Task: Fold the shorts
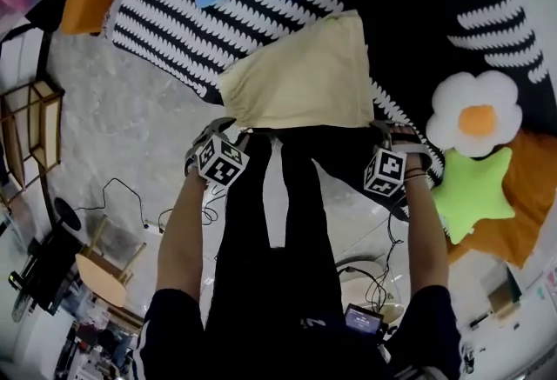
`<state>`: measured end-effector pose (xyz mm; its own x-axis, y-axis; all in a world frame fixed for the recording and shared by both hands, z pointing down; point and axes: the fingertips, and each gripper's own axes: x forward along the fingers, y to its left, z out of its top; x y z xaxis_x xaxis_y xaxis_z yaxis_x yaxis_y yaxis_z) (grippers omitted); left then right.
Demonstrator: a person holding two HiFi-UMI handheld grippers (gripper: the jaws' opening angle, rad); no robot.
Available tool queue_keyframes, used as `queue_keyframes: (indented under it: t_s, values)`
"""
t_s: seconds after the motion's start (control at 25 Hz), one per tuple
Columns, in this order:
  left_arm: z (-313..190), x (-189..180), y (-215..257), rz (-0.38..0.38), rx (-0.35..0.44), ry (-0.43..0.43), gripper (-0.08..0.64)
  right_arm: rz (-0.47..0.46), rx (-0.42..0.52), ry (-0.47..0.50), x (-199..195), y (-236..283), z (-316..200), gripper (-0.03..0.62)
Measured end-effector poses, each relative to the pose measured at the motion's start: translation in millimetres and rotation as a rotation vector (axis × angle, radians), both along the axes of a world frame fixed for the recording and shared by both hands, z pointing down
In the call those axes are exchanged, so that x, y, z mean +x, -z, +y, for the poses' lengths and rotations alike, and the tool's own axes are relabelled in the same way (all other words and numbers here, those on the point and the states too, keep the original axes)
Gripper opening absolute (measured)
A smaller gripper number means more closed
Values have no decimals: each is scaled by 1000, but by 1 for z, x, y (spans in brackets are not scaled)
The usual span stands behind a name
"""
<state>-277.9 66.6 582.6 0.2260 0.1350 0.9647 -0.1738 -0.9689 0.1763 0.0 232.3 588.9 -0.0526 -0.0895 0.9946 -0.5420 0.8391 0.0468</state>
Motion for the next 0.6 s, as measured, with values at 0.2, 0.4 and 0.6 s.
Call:
queue_keyframes:
  t_s: [0.2, 0.4, 0.6]
  values:
    - [13, 12, -21, 2, -71, 74, 291, -36, 23, -133, -19, -27, 10, 295]
    - [8, 30, 6, 70, -57, 38, 313, -92, 143, -482, -17, 3, 4, 402]
    - [-20, 69, 32, 154, -12, 30, 313, -290, 216, -1055, -7, 21, -4, 385]
